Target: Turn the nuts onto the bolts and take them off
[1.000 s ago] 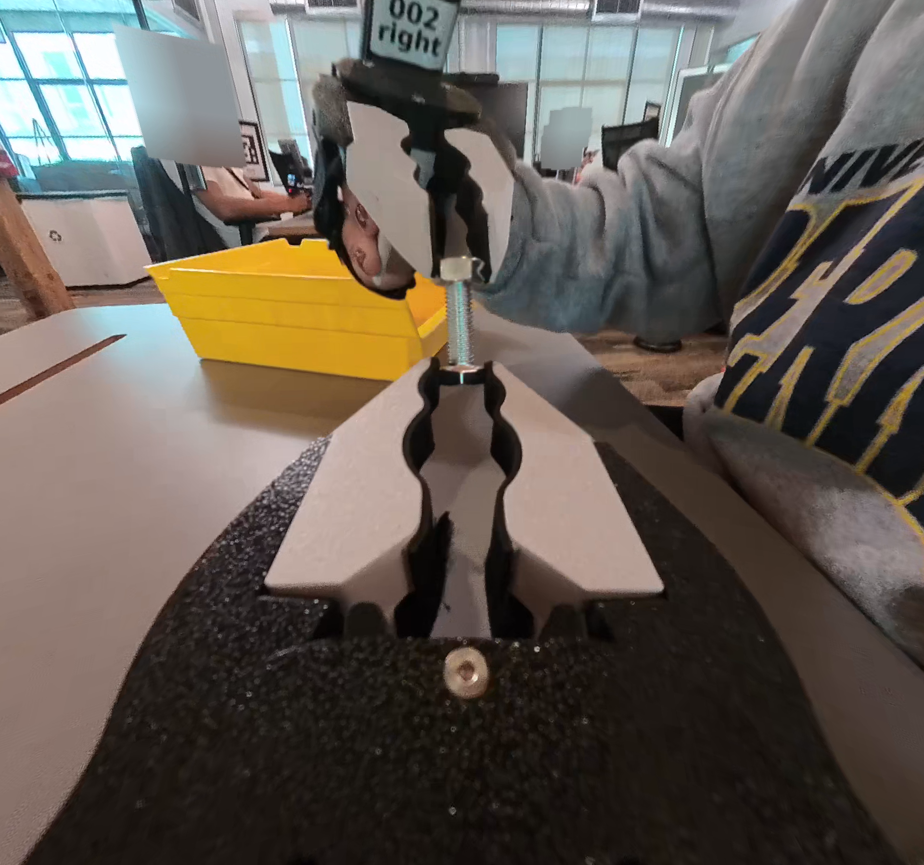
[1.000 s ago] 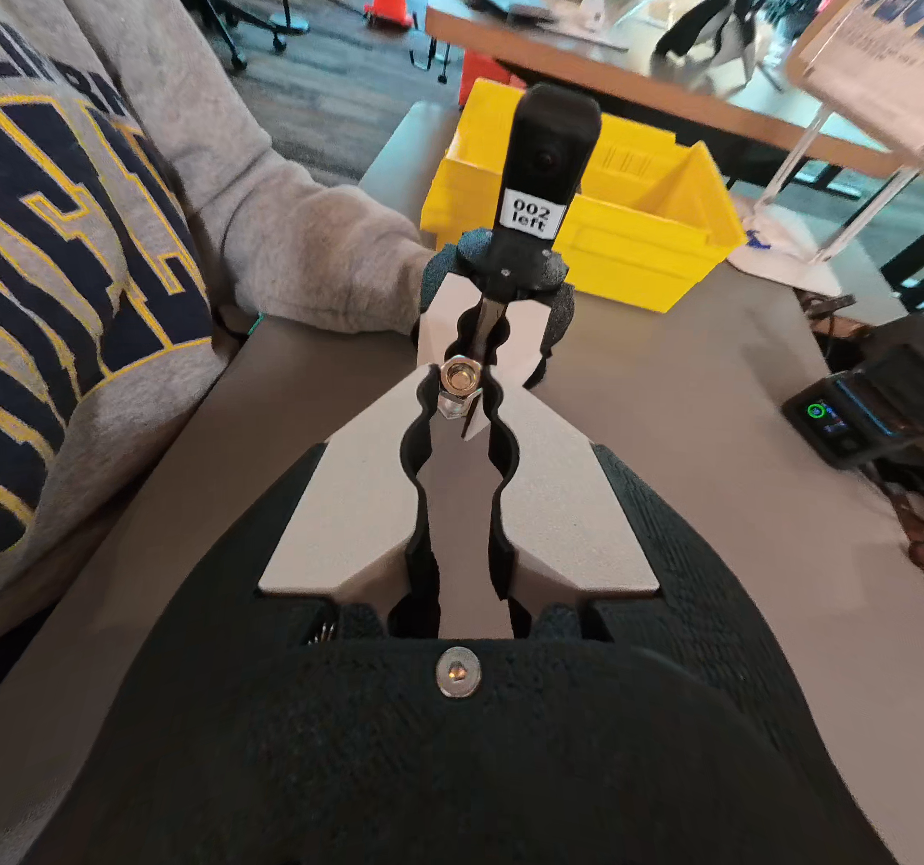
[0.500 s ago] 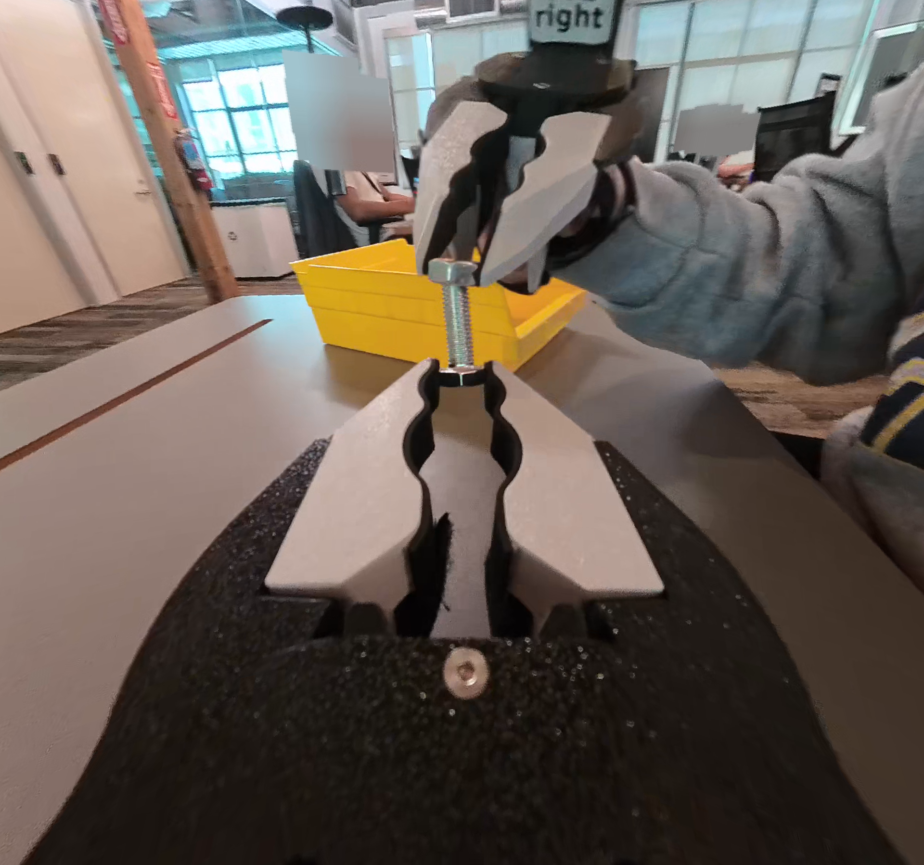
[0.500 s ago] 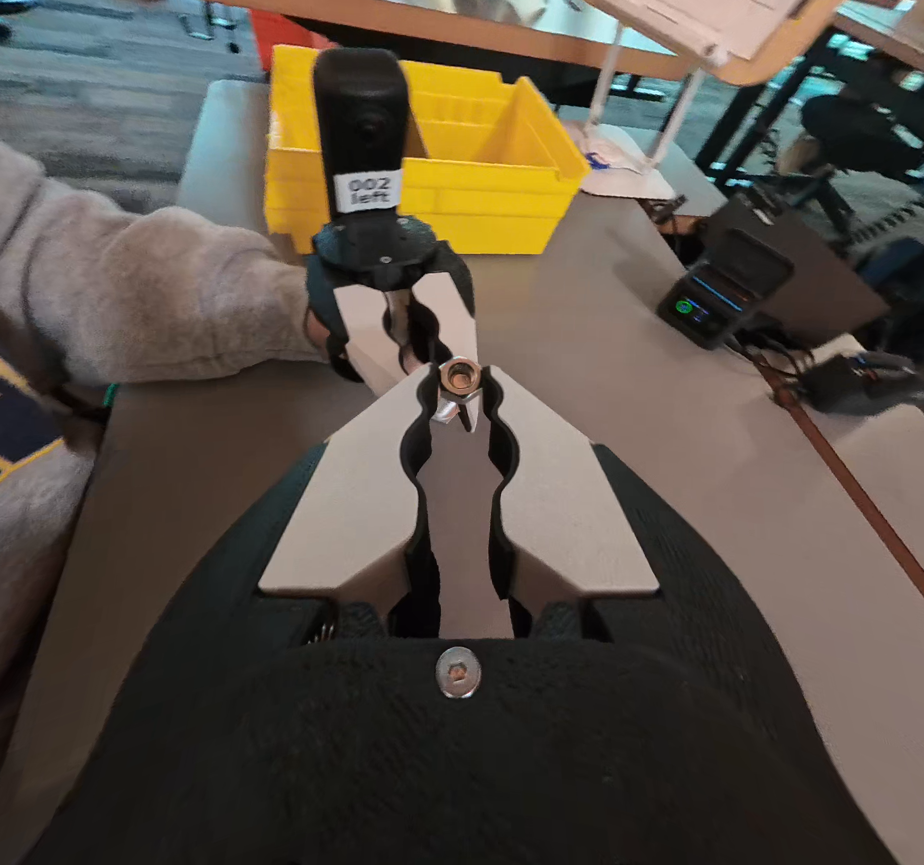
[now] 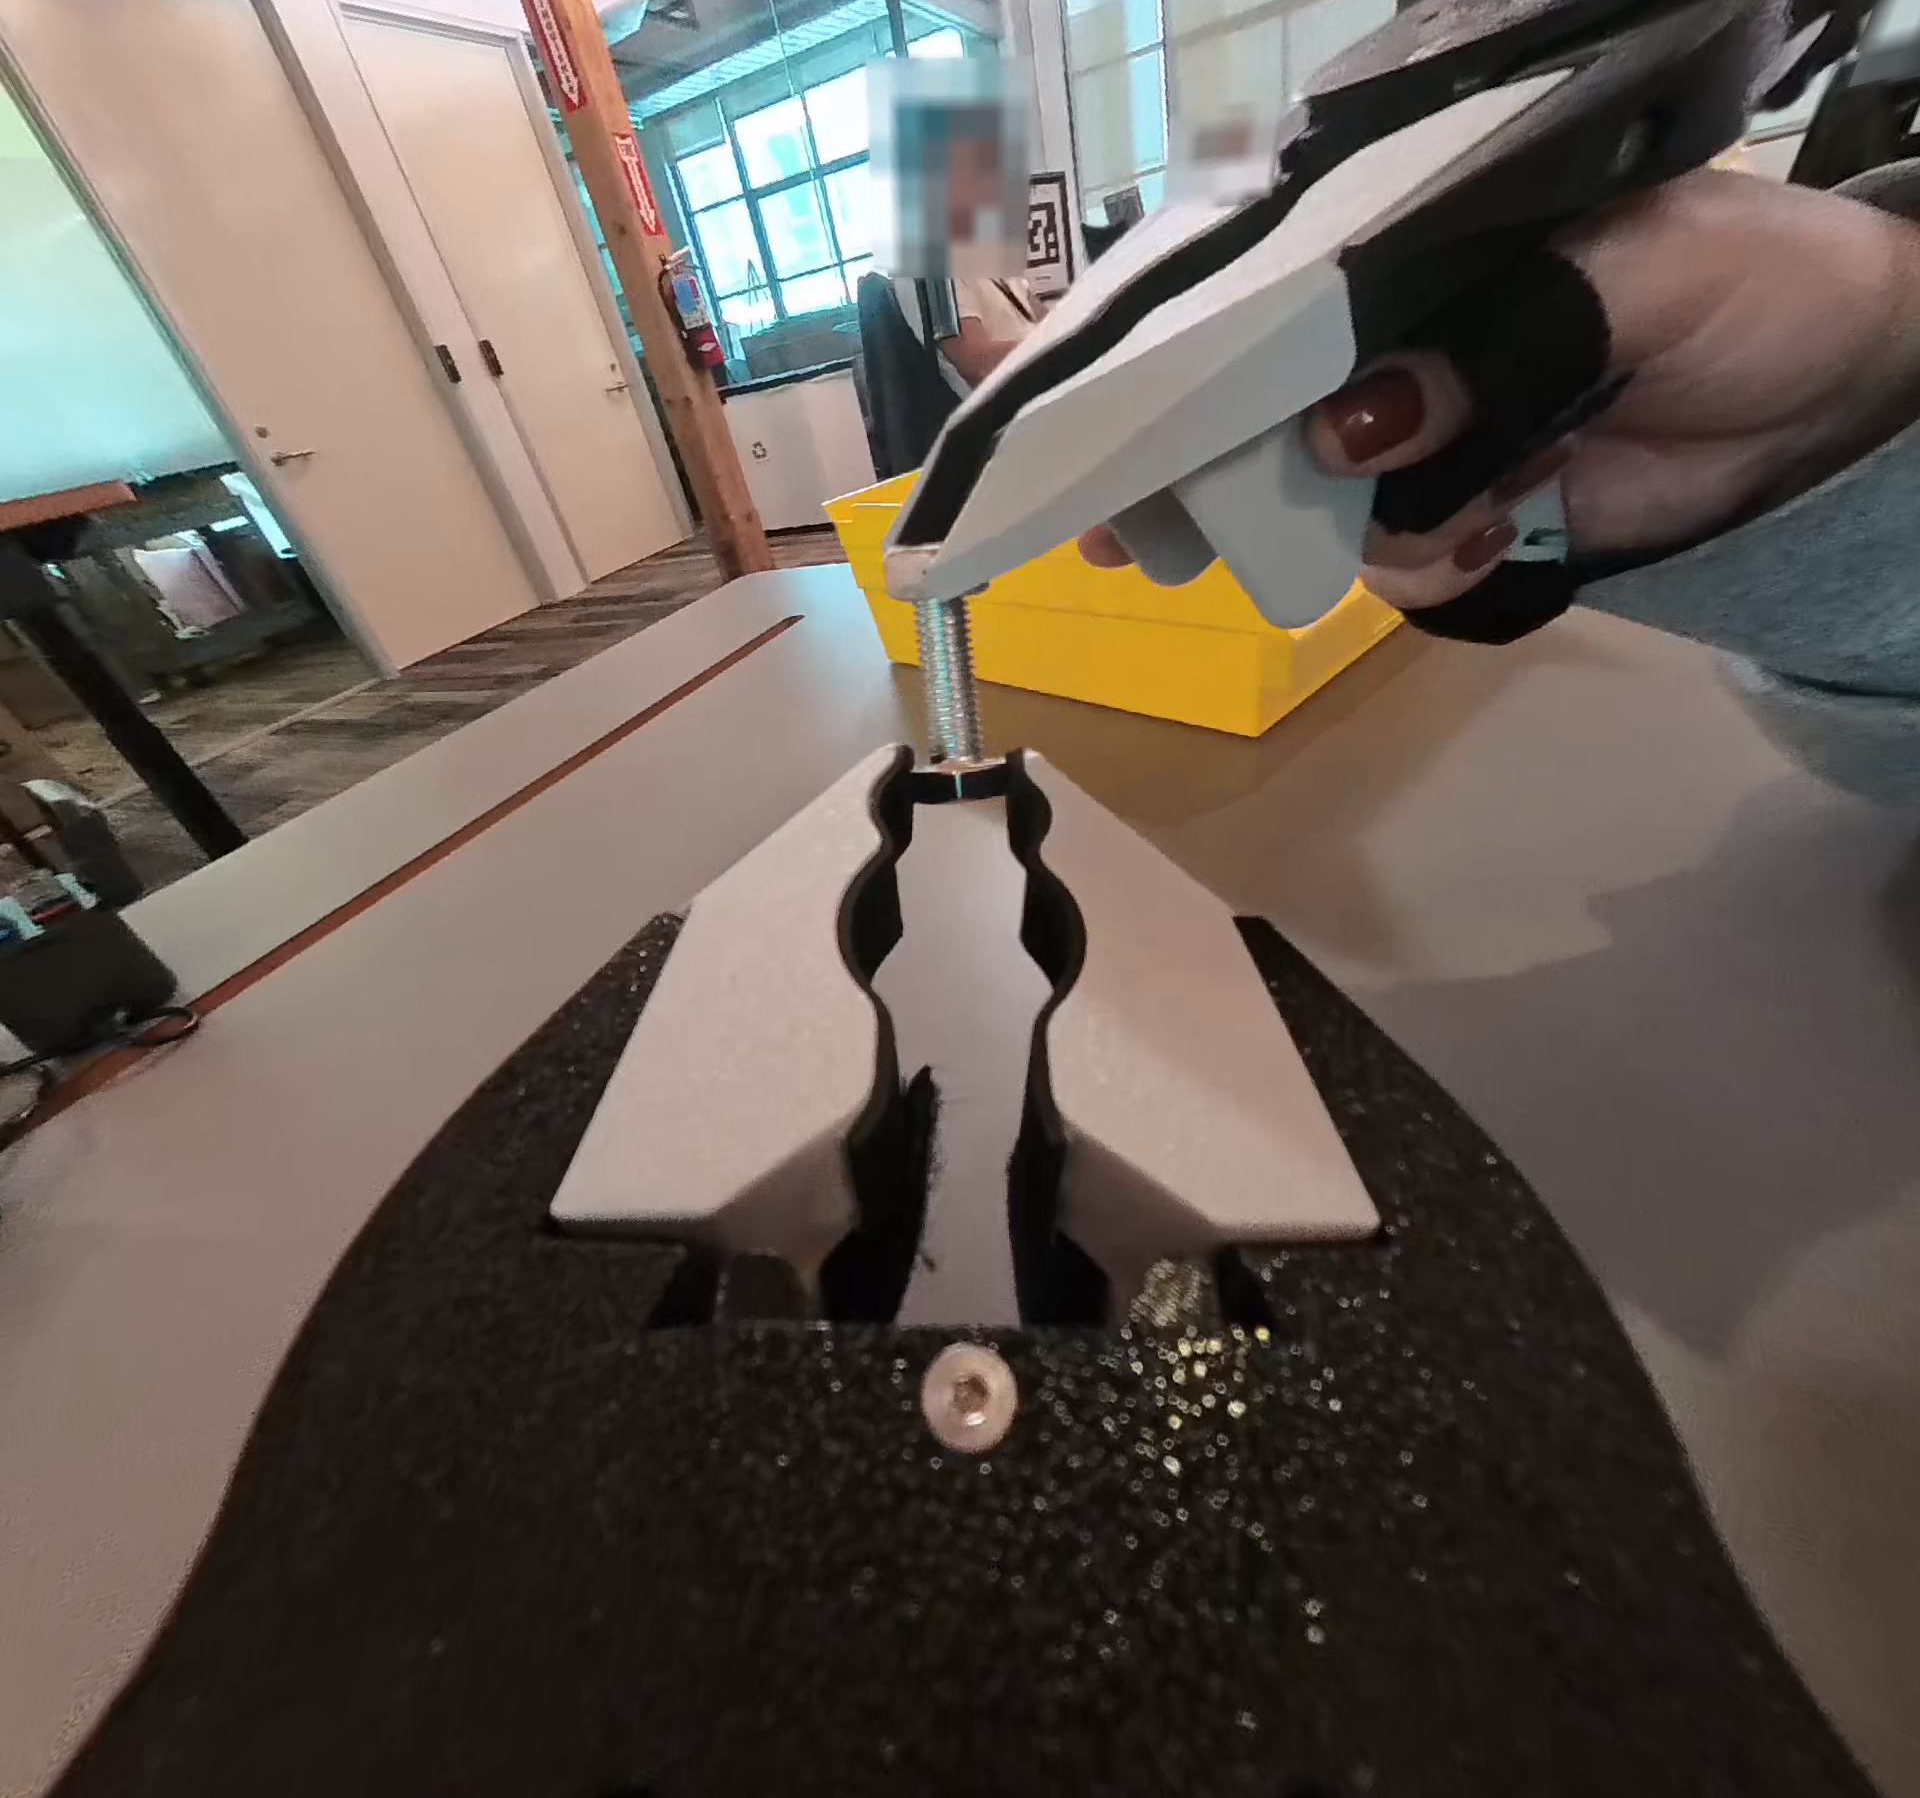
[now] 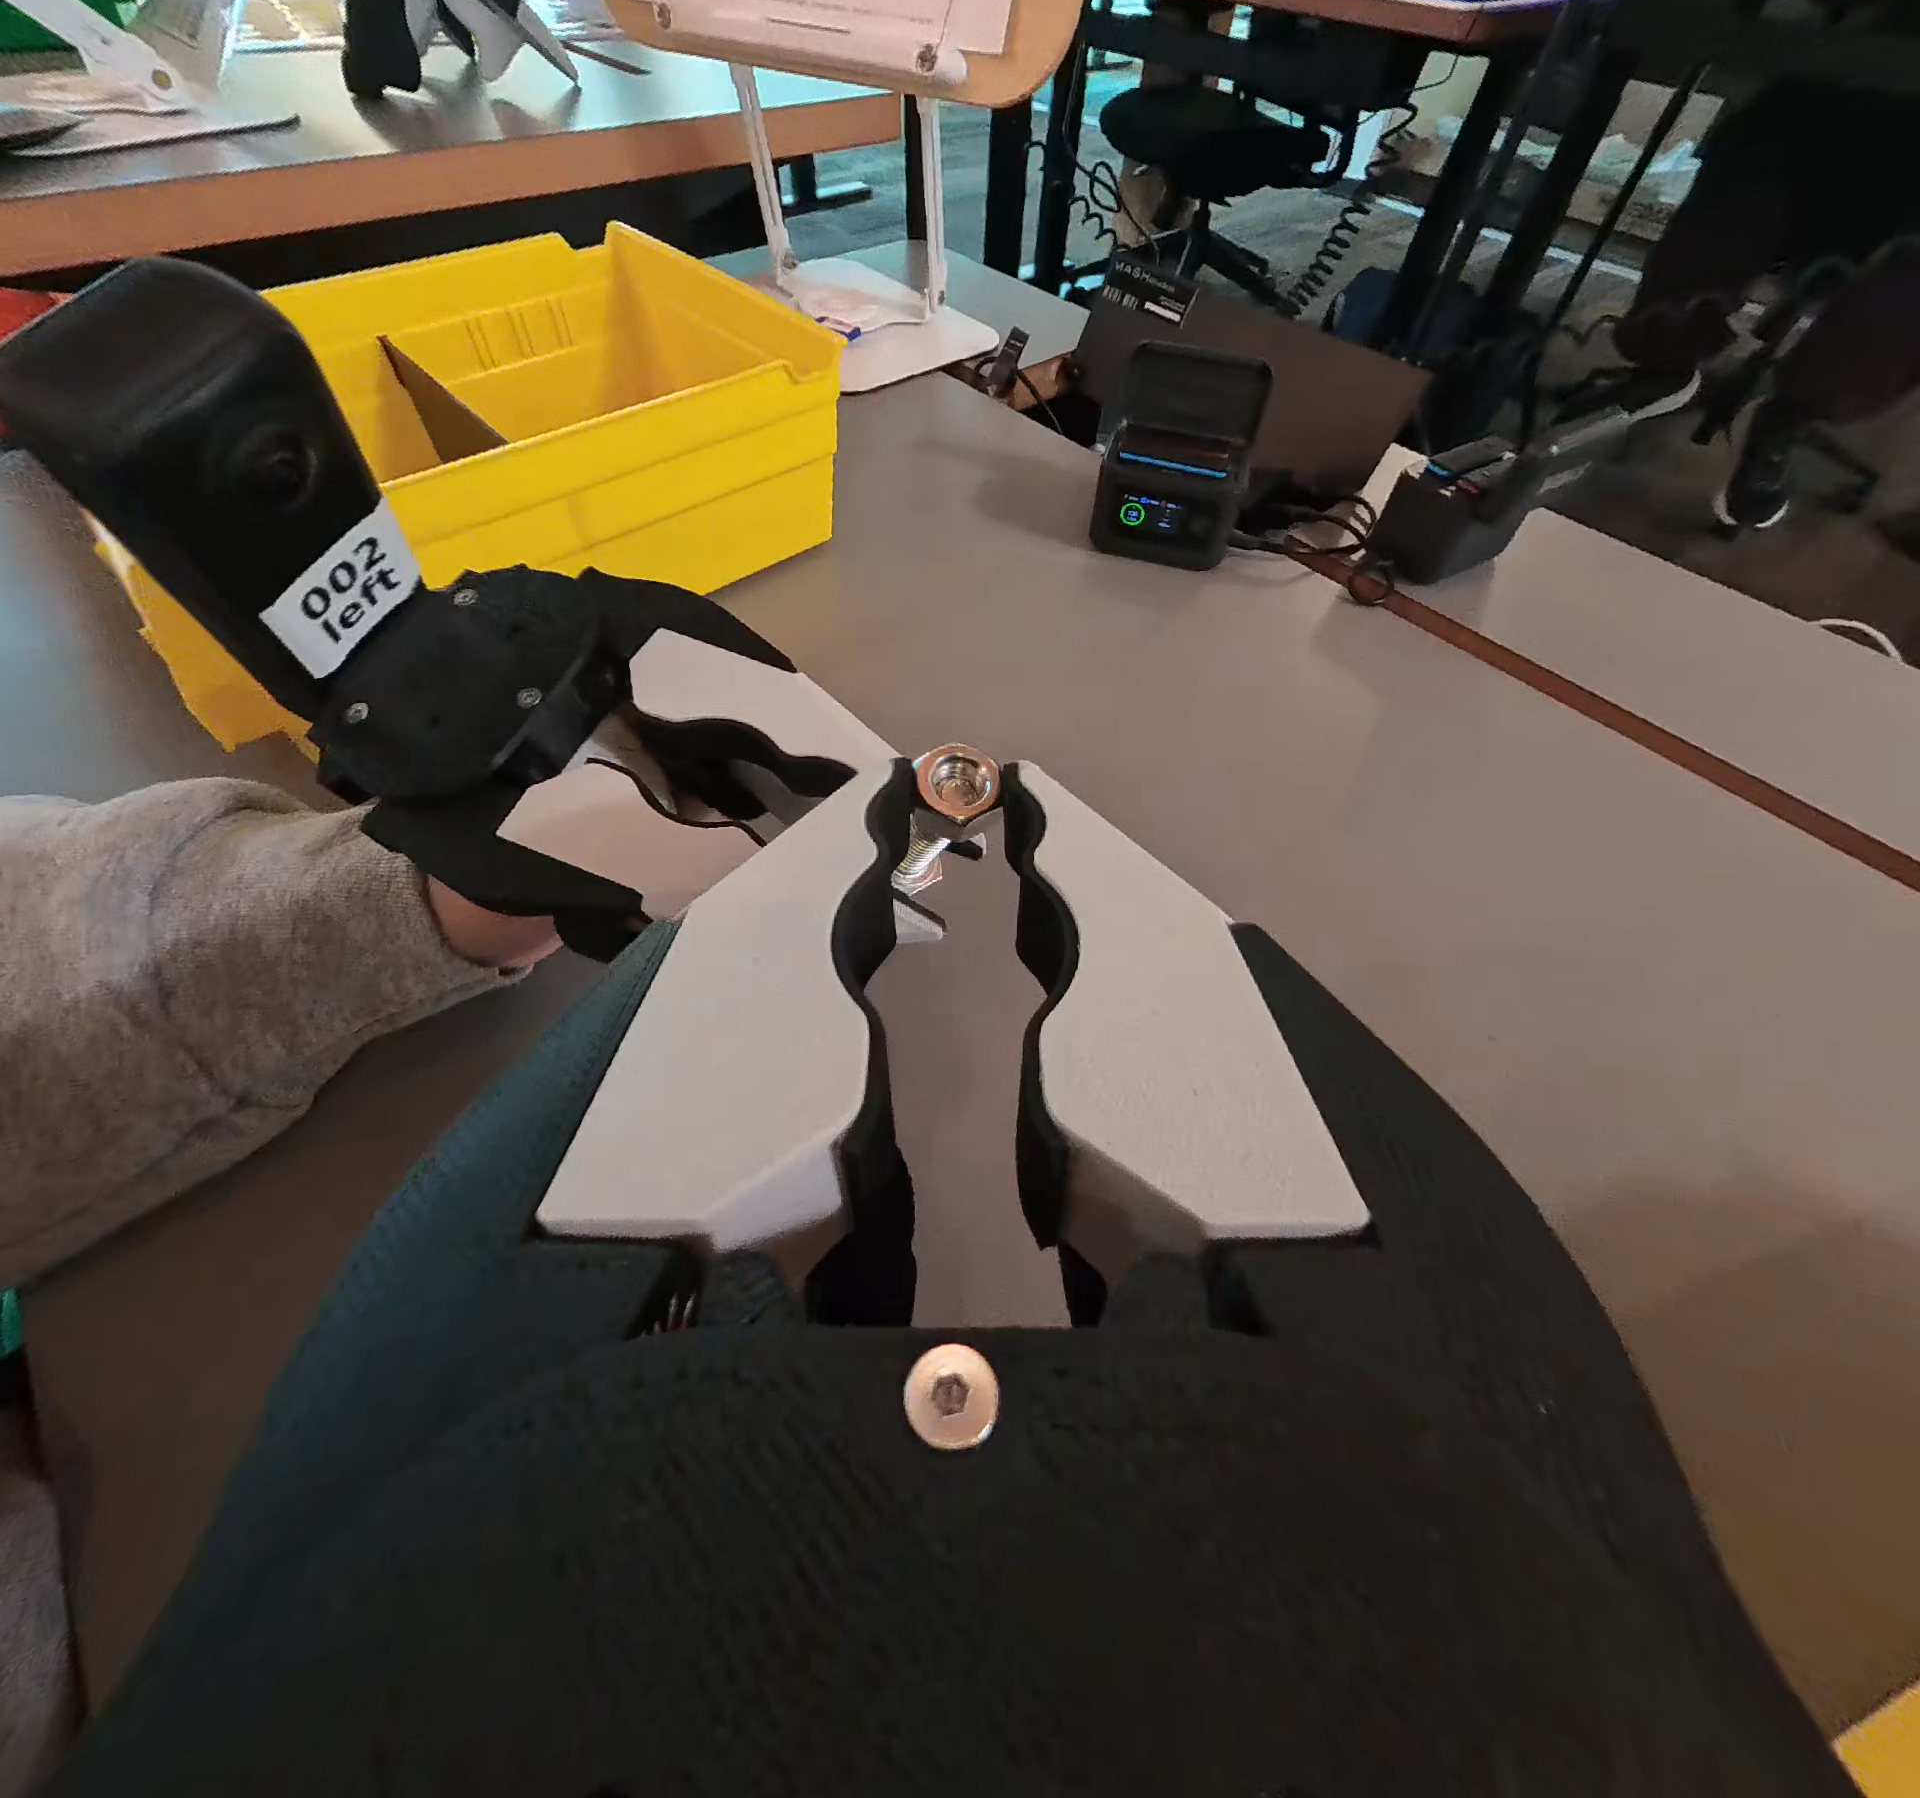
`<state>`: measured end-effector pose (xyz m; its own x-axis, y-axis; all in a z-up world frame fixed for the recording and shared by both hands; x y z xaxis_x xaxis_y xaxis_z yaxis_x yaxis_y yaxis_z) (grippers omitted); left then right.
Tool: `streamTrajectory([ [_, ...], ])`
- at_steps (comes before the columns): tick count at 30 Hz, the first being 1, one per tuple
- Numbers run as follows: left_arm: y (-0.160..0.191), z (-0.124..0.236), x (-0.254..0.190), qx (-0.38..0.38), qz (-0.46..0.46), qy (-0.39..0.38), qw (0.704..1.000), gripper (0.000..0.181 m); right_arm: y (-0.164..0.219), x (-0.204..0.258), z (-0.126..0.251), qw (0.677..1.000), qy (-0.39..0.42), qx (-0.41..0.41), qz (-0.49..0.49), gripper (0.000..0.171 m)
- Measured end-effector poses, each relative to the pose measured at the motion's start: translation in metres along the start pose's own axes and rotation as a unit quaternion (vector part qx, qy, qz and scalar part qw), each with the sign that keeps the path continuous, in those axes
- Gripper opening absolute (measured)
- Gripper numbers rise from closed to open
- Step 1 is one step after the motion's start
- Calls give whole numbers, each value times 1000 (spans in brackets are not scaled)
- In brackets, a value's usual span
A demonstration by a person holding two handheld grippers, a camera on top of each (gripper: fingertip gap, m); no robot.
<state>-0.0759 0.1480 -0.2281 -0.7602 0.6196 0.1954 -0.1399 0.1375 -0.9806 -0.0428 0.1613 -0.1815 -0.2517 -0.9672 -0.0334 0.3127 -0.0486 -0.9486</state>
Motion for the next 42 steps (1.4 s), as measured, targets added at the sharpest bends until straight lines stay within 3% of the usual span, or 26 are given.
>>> streamTrajectory([
  [1,0,0,0,-1,3,3,1000,16,0,0,0,1000,-6,0,-1,16],
  [6,-4,2,-4,-29,43,50,997,16,-3,4,3,997,-68,-17,39,16],
  [11,-20,11,-27,-84,80,185,976,16,-10,21,26,960,-271,-42,61,16],
  [15,-18,10,-41,-69,88,234,966,16,-2,23,34,940,-330,-10,81,15],
  [21,-10,5,-29,-47,89,181,978,16,0,12,22,967,-248,13,59,16],
  [30,-5,4,-5,-41,85,81,992,16,-5,9,2,998,-32,-58,-18,16],
  [42,-8,6,-3,-52,86,79,992,16,-6,11,1,995,-33,-91,-8,22],
])
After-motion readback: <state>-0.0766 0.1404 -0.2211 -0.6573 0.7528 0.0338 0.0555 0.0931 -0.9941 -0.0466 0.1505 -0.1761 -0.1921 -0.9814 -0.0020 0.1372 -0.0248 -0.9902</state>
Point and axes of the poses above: each gripper's, where its closed fingertips meet, z back along the fingers, y out of its underside, x = y × z across the jaws, the point moved 3 cm from there along z, back along the fingers, and after that the axes turned 1 degree about -y, right-handed, at the moved point
